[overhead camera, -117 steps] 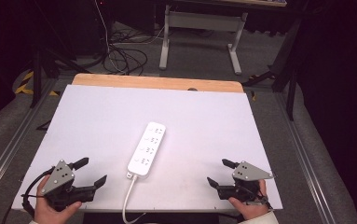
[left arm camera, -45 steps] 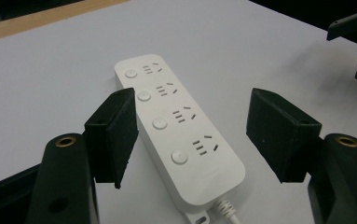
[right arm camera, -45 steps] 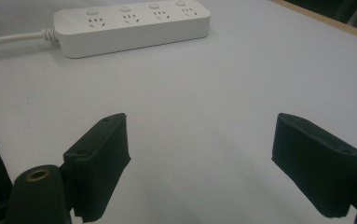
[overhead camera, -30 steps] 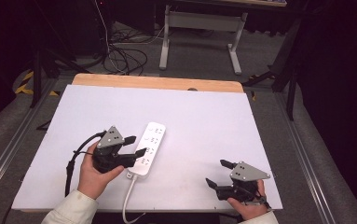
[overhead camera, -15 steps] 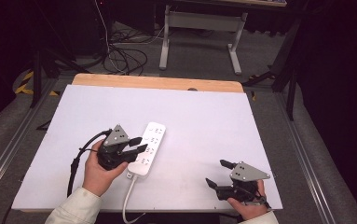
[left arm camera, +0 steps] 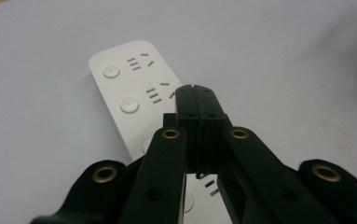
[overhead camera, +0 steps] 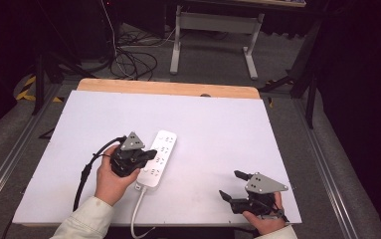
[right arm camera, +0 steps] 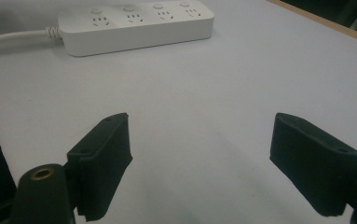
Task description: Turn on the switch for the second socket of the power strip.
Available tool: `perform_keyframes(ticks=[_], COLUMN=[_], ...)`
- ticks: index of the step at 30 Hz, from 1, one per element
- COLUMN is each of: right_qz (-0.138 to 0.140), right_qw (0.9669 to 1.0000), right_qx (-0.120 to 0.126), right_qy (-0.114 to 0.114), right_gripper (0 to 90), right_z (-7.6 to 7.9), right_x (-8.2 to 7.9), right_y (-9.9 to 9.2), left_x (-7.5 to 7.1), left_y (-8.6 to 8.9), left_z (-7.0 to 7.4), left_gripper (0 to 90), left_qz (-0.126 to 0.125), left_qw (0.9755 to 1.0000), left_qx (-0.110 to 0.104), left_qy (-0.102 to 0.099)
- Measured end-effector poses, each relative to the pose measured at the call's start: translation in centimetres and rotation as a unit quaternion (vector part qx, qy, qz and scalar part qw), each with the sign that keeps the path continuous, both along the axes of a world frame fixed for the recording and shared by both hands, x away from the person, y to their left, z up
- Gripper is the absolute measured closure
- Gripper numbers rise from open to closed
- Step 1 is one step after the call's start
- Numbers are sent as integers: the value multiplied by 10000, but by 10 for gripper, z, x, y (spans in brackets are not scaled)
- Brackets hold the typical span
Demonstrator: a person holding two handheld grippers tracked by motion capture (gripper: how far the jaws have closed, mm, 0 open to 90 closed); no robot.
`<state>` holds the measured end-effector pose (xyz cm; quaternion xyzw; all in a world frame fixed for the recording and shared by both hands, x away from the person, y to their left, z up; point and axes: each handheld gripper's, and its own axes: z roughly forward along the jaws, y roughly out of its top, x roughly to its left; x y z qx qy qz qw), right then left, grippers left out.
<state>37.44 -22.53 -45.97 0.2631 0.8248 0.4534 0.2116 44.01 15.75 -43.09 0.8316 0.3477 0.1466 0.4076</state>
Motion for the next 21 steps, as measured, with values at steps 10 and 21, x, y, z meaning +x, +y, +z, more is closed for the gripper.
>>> perform_keyframes(ticks=[10, 21], right_qz=[5, 35], right_qw=[10000, 10000], right_qx=[-14, -29], right_qy=[-7, -5], right_gripper=[203, 203], right_z=[0, 0], right_x=[0, 0], right_y=[0, 1], left_x=[10, 16], left_y=[-3, -6], left_z=[-12, -23], left_gripper=[900, 900], left_qz=[138, 189], left_qw=[9992, 9973], left_qx=[349, 684], left_qy=[96, 209])
